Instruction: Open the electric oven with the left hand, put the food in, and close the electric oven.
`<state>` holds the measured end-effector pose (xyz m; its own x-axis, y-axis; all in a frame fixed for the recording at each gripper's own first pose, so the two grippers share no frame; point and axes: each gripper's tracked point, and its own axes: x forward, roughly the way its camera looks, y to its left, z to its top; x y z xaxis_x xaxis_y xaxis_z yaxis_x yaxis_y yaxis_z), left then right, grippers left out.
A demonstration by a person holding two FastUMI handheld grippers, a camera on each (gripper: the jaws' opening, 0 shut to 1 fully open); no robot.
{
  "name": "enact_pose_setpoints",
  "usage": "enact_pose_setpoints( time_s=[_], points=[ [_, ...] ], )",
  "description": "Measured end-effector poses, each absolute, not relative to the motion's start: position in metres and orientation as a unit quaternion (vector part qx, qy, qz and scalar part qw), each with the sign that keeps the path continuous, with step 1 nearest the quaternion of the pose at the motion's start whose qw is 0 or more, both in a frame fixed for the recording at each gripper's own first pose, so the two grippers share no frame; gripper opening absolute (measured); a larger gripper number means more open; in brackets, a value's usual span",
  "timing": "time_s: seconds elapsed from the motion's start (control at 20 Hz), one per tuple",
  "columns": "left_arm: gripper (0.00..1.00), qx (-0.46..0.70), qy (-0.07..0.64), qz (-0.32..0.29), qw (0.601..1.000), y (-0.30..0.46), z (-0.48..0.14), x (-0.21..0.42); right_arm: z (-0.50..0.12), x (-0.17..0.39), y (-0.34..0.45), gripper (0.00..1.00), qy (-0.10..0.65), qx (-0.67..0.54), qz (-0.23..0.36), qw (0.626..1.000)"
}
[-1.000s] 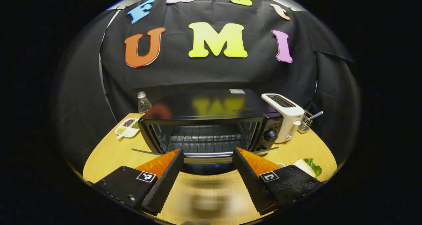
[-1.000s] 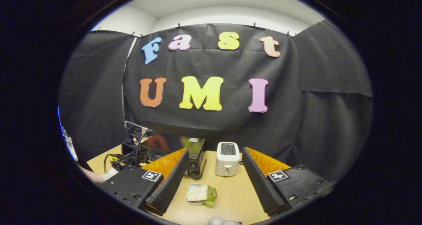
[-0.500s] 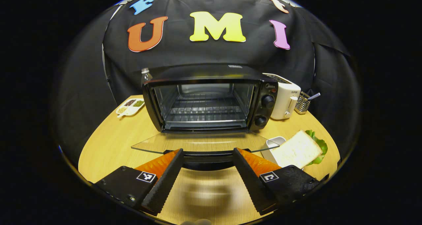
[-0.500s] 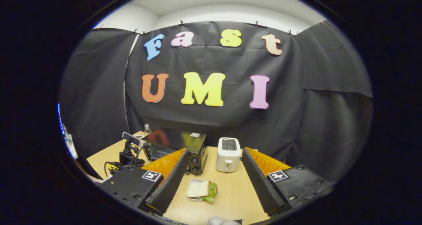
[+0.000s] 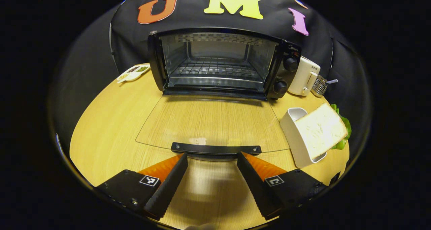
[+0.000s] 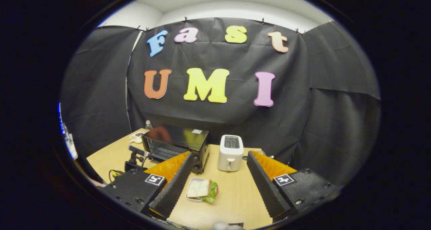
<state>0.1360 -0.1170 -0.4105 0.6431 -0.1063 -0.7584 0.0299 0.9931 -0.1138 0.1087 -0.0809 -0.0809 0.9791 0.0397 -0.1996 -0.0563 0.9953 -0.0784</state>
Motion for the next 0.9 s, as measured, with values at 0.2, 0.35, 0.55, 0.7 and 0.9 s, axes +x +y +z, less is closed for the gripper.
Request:
enact_pose_setpoints(
  time_s=[0.2,0.35,0.55,0.7,0.9],
  points=[
    [0.98,-0.038,0.42,-0.037,0.906,-0.117,-0.411,0.136,-0.094,0.115,-0.083,1.0,0.115,-0.038,0.028,0.992],
    [0.97,-0.015,0.386,-0.028,0.922,-0.115,-0.394,0.142,-0.096,0.122,-0.086,1.0,0.118,-0.038,0.032,0.992],
    [0.97,-0.012,0.318,-0.027,0.948,-0.112,-0.343,0.141,-0.094,0.13,-0.092,1.0,0.117,-0.041,0.034,0.992],
    [0.96,-0.027,0.271,-0.03,0.962,-0.111,-0.295,0.133,-0.102,0.136,-0.099,1.0,0.127,-0.04,0.033,0.991],
    [0.97,-0.035,0.219,-0.024,0.975,-0.096,-0.234,0.113,-0.137,0.139,-0.101,1.0,0.165,-0.023,0.037,0.985]
  ],
)
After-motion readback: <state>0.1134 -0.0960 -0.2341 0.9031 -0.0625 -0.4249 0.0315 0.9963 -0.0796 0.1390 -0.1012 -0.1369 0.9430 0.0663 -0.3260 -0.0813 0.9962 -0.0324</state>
